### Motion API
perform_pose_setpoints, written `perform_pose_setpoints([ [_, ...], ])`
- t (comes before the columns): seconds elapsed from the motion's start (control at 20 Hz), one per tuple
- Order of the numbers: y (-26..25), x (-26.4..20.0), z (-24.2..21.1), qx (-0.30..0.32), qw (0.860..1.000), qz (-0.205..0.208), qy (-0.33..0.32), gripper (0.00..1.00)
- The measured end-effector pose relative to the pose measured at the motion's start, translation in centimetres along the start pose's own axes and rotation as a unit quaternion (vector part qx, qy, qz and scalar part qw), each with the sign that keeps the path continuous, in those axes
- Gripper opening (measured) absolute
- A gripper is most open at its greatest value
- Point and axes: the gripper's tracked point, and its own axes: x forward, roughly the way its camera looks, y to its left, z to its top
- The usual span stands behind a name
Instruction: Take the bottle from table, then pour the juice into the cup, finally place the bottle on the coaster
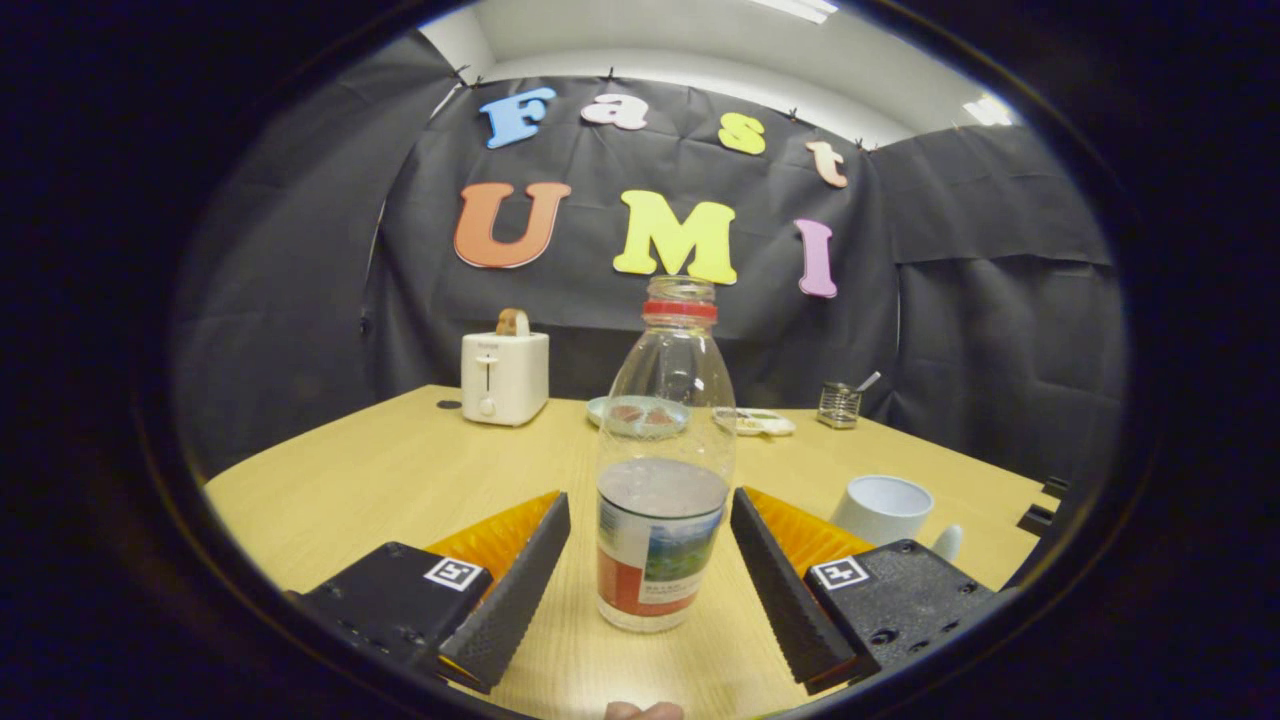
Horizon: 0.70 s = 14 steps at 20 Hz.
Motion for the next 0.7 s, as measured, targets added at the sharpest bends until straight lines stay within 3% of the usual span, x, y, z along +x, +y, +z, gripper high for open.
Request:
perform_pose_setpoints([
  [0.15,0.0,2.0,1.3,0.004,1.0,-0.002,-0.014,1.0],
  [0.2,0.4,2.6,1.6,0.003,1.0,0.012,-0.017,0.94],
  [0.3,-0.7,3.0,2.4,-0.015,1.0,-0.005,-0.018,0.8],
  [0.5,-1.3,2.9,4.0,0.018,1.0,0.009,-0.022,0.79],
  [0.7,-1.0,2.1,5.3,0.091,0.995,0.03,-0.035,0.79],
])
